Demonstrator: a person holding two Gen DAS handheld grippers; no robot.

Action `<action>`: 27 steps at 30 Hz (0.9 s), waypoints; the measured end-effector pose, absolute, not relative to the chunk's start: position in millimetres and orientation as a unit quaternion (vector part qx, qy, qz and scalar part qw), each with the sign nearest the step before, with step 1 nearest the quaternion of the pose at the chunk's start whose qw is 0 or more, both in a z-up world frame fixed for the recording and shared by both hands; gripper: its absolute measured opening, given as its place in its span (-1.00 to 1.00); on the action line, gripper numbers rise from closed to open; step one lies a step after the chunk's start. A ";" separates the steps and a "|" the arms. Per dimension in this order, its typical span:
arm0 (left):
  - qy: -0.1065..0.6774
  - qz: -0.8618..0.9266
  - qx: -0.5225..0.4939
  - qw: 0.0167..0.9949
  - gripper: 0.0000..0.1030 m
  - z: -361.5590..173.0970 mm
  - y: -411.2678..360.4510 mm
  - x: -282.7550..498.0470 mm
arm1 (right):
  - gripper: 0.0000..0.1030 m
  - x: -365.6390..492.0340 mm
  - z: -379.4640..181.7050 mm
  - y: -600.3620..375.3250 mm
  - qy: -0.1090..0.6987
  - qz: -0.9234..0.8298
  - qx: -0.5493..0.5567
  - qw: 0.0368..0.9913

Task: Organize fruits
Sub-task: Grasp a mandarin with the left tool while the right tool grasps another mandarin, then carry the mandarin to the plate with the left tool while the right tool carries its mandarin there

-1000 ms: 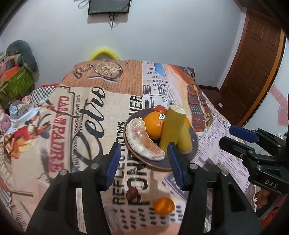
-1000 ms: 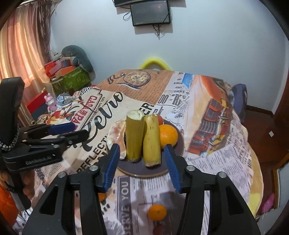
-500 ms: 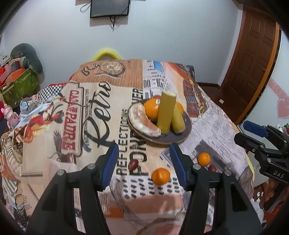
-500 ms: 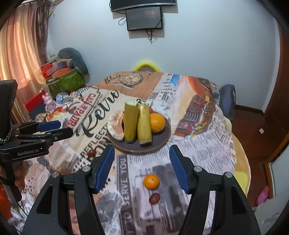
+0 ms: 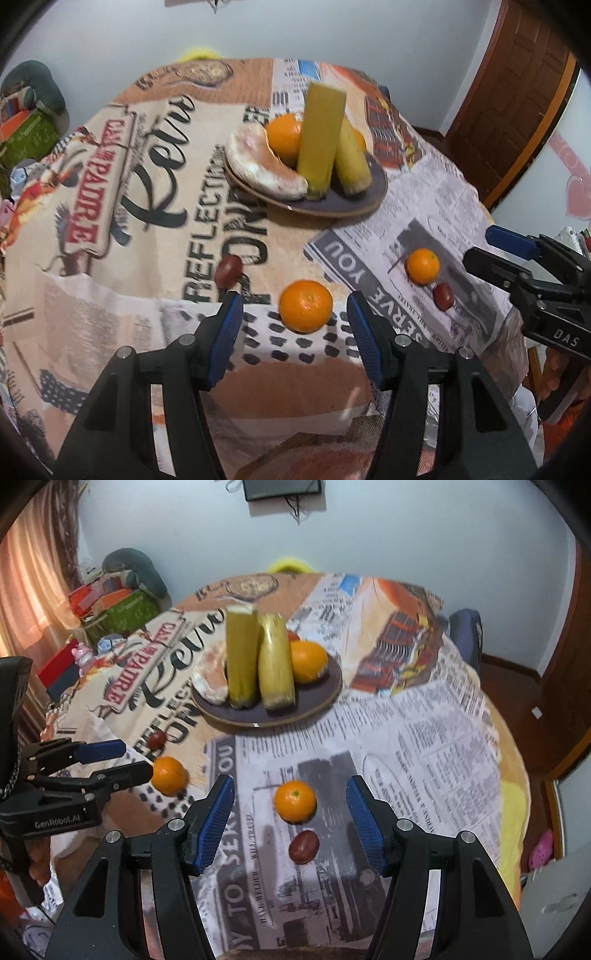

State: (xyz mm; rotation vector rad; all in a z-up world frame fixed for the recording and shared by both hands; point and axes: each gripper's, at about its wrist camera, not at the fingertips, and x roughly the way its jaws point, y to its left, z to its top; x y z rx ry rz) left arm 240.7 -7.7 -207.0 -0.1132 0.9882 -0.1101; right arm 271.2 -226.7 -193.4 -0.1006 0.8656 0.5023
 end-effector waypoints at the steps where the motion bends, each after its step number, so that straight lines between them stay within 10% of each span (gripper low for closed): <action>1: 0.476 -0.054 -0.054 0.876 0.13 -210.3 -9.1 241.8 | 0.15 273.8 -199.4 -227.2 0.423 0.241 -0.047 0.872; 27: 0.484 -0.071 -0.050 0.871 -0.29 -229.4 -15.4 255.3 | -0.39 291.7 -232.2 -219.1 0.454 0.264 -0.049 0.850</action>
